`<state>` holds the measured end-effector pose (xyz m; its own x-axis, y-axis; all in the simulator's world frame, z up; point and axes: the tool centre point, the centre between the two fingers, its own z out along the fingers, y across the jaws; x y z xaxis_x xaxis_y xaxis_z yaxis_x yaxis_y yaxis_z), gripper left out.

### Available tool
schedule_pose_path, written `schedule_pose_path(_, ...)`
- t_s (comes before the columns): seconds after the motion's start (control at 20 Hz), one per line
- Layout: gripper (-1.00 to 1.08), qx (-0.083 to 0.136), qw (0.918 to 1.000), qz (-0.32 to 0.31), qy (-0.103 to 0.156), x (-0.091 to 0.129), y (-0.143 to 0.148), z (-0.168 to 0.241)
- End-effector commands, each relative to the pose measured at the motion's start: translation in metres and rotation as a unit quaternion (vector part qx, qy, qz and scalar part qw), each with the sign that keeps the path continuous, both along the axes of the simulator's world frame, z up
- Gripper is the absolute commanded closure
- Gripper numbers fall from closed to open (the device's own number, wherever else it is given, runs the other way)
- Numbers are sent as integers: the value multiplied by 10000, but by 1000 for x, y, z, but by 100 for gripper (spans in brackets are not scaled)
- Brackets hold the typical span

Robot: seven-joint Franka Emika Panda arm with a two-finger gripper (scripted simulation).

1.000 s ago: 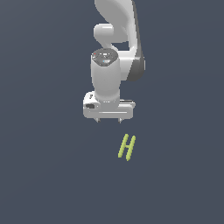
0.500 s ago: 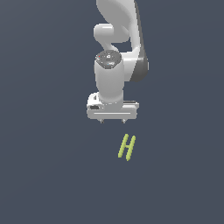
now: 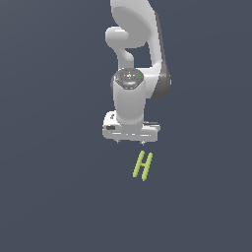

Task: Pick up the object and move it to a goal position.

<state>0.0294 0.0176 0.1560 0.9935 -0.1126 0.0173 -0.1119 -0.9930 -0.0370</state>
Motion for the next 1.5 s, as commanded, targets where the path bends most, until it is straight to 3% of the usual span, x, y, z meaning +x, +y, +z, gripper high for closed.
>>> schedule_pose_path(0.0,-92,-9,9999,-152,22,6,7,-10)
schedule_pose_path(0.75,-92,-133,9932,-1154,120,35,57,-81)
schedule_pose_path(1.45,-92,-157,9915,-1283,132,37,64,-101)
